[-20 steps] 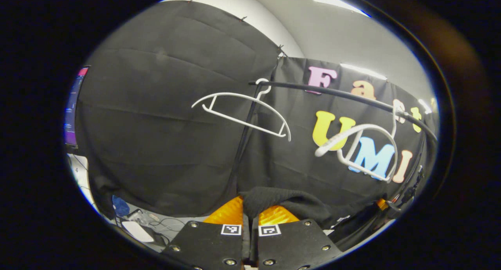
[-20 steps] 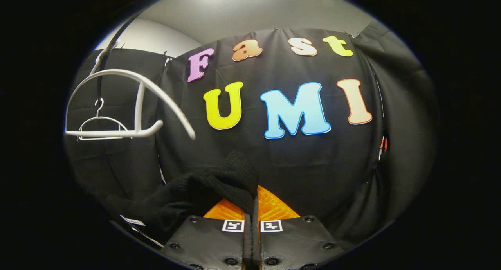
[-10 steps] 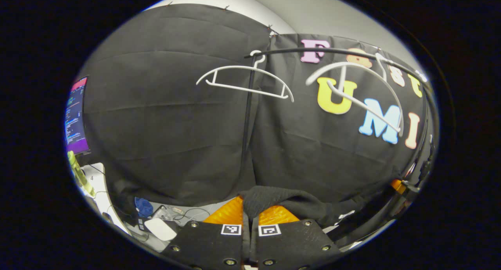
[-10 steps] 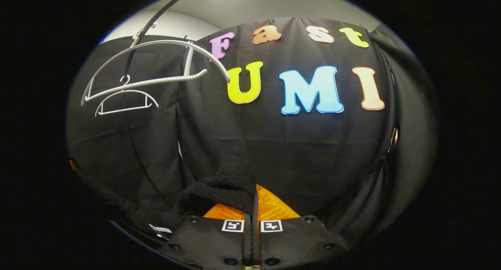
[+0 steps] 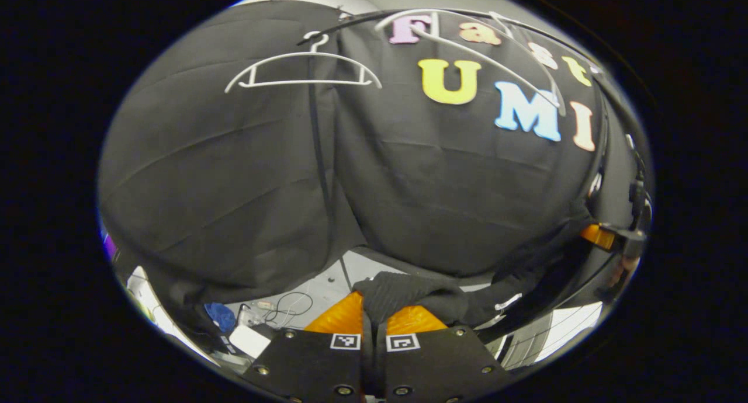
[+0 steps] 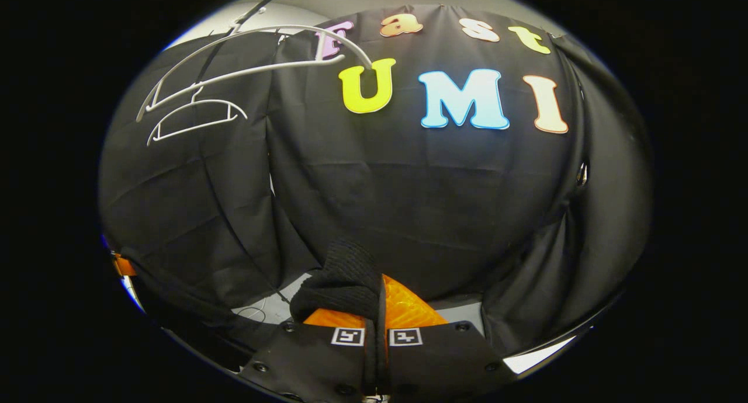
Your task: Grasp the clothes on the hanger with both hands and then place them into the laundry hamper below.
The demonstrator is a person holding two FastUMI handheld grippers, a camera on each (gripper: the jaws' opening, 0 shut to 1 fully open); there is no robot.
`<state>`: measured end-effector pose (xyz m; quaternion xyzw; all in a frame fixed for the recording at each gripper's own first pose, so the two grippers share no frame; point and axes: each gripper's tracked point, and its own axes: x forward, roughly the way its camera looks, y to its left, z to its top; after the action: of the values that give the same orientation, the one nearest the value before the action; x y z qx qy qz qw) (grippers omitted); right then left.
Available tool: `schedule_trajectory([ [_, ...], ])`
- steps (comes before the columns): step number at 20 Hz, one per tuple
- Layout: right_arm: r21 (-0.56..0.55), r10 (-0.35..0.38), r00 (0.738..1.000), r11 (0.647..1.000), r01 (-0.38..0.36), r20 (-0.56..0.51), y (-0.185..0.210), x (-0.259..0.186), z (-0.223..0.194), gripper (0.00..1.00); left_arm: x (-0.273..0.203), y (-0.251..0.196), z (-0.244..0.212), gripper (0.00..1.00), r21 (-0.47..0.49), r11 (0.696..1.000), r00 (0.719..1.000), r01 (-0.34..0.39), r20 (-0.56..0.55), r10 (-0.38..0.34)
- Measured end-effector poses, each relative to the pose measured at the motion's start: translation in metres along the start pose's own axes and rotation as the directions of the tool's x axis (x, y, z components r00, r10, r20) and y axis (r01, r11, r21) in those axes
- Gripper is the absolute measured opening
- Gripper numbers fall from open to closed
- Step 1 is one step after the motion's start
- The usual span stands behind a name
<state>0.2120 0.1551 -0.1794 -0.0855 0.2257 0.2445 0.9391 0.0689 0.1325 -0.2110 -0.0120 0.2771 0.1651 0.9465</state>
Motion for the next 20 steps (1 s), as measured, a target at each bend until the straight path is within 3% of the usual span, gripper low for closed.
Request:
schedule_trajectory([
  [6, 0.086, -0.054, 0.995, 0.994, 0.061, -0.084, 0.027, -0.03, -0.023, 0.01, 0.017, -0.031, -0.029, 0.01, 0.113, 0.967, 0.973, 0.229, -0.011, -0.229],
  [9, 0.108, -0.103, 0.99, 0.988, 0.114, -0.1, 0.038, -0.052, -0.037, 0.02, 0.027, -0.037, -0.041, 0.01, 0.143, 0.943, 0.953, 0.302, -0.012, -0.303],
  [15, 0.165, -0.174, 0.971, 0.966, 0.201, -0.164, 0.056, -0.069, -0.082, 0.01, 0.055, -0.041, -0.049, 0.01, 0.188, 0.905, 0.924, 0.382, -0.054, -0.379],
  [20, 0.199, -0.195, 0.946, 0.948, 0.25, -0.26, 0.065, -0.062, -0.134, 0.02, 0.082, -0.034, -0.078, 0.01, 0.175, 0.898, 0.914, 0.403, -0.131, -0.385],
])
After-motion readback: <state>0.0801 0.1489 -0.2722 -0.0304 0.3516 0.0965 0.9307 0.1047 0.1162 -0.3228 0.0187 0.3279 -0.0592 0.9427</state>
